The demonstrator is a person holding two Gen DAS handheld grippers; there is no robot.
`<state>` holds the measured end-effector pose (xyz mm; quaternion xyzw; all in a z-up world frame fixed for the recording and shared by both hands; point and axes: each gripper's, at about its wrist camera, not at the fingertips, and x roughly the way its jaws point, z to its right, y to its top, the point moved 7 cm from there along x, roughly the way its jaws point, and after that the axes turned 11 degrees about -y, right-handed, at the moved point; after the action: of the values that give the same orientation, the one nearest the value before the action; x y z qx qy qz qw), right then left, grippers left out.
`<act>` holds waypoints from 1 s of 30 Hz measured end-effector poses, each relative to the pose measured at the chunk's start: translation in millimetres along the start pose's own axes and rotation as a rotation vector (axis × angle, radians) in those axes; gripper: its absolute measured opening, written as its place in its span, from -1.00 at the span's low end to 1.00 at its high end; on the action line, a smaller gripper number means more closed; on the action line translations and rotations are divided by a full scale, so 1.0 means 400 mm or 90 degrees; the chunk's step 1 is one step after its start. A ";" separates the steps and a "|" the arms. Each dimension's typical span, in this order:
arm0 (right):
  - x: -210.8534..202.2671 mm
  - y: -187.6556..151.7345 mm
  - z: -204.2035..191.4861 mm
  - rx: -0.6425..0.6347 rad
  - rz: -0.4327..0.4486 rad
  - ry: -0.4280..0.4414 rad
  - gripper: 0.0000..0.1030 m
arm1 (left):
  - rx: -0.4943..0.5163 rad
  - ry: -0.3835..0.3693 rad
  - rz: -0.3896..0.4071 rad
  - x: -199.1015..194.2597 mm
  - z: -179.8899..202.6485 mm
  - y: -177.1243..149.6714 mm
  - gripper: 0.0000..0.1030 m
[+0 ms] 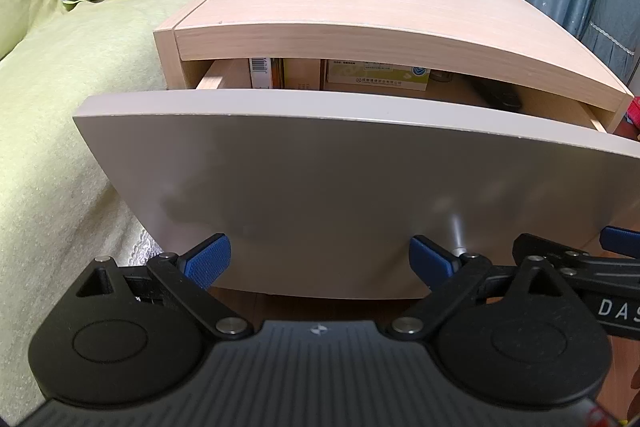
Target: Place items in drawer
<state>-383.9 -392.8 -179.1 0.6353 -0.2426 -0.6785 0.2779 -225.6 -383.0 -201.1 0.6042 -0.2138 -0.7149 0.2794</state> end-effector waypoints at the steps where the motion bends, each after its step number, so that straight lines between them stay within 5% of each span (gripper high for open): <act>1: 0.001 0.001 0.000 0.000 0.000 0.000 0.97 | 0.000 0.000 0.000 0.001 0.000 0.001 0.88; 30: 0.020 0.017 -0.002 -0.001 0.010 -0.004 0.97 | -0.002 -0.001 0.002 0.019 0.001 0.023 0.88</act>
<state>-383.1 -403.4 -180.3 0.6310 -0.2479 -0.6784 0.2831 -225.6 -394.9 -200.7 0.6031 -0.2135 -0.7153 0.2813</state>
